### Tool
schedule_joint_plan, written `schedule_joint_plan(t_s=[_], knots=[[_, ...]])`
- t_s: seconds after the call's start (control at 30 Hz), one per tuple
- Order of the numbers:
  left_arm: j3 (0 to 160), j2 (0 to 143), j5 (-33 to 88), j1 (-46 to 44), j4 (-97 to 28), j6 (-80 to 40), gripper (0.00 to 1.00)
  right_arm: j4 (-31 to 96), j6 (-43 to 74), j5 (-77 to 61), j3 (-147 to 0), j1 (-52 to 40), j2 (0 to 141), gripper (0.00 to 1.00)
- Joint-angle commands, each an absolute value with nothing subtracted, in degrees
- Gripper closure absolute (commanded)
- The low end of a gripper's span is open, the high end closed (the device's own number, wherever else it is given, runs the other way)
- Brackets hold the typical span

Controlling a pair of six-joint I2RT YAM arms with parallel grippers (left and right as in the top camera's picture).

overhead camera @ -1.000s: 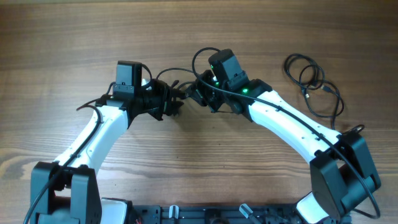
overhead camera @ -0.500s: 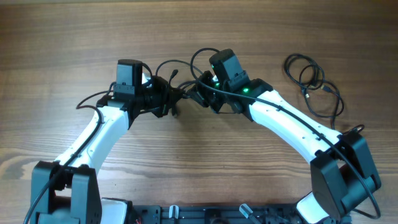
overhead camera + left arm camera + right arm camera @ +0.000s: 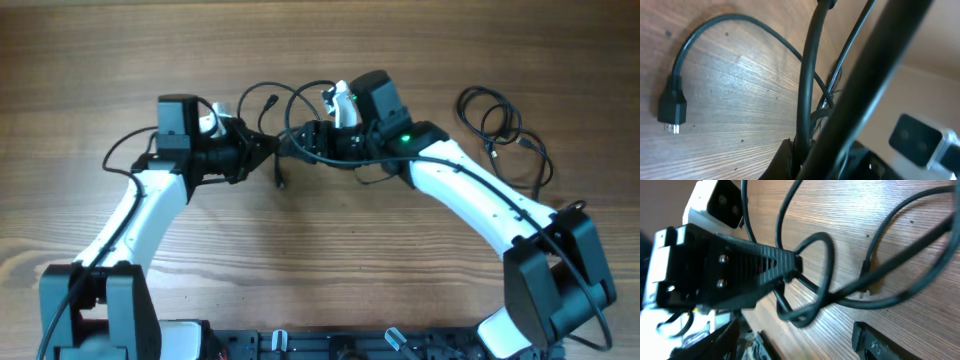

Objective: Untangle cables

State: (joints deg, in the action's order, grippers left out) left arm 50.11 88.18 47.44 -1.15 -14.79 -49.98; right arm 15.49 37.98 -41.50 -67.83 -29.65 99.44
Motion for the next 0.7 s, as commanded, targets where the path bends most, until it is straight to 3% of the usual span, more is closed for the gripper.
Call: schedule_joint_plan(t_s=[0.0, 0.13, 0.43, 0.67], knots=[[50.48, 88.07, 53.58, 0.71, -14.98, -40.49, 0.96, 15.22, 34.72, -48.75, -67.92, -28.38, 98.24, 0.27], [50.48, 88.07, 53.54, 0.58, -15.35, -34.24, 0.96, 12.88, 35.20, -50.19, -67.92, -27.22, 98.24, 0.41], [50.48, 88.07, 55.07, 0.49, -16.53, -28.91, 0.96, 11.44, 36.01, -46.74, -67.90, -26.81, 98.26, 0.48], [50.48, 88.07, 63.31, 0.49, -13.13, -29.52, 0.96, 14.63, 35.99, -45.91, -67.90, -26.87, 98.26, 0.64]])
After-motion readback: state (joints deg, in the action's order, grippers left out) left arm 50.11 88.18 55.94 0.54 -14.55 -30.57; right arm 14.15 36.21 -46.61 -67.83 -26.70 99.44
